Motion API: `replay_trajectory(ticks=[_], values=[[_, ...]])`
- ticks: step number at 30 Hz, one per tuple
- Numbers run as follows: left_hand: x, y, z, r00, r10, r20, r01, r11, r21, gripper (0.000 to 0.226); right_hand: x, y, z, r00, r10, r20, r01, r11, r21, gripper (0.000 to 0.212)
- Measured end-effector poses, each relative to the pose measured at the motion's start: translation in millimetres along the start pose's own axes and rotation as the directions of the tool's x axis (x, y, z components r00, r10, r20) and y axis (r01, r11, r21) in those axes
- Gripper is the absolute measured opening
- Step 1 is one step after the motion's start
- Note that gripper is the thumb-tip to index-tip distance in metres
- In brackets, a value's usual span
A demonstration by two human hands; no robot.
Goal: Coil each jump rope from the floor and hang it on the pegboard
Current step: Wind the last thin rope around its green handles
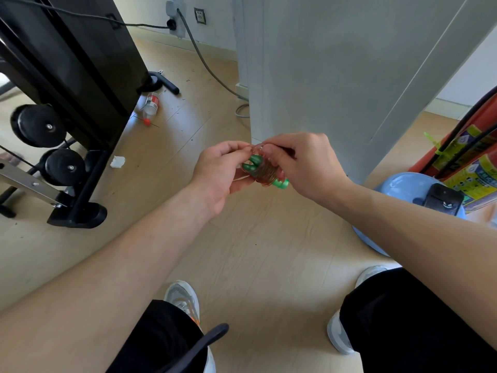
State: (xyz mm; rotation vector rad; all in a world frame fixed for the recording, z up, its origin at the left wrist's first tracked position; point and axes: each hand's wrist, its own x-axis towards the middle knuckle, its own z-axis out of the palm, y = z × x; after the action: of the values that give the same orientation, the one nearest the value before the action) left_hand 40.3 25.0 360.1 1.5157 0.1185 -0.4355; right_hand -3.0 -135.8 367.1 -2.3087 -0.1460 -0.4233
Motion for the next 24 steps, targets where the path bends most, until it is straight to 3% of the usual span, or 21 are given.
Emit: replay_trajectory(ticks=[14,24], values=[[0,3,-2,0.992,-0.122,0.033,0.126,0.979,-0.161,0.021,2,-2,2,0.998,0.063,-0.029,-0.064,0.997,-0.035,0.014],[2,-1,0,0.996,-0.085,0.009,0.086,0.992,-0.096,0.021,3,6,11,0.999,-0.044,-0.013,0.041,0.98,-0.193,0.017]])
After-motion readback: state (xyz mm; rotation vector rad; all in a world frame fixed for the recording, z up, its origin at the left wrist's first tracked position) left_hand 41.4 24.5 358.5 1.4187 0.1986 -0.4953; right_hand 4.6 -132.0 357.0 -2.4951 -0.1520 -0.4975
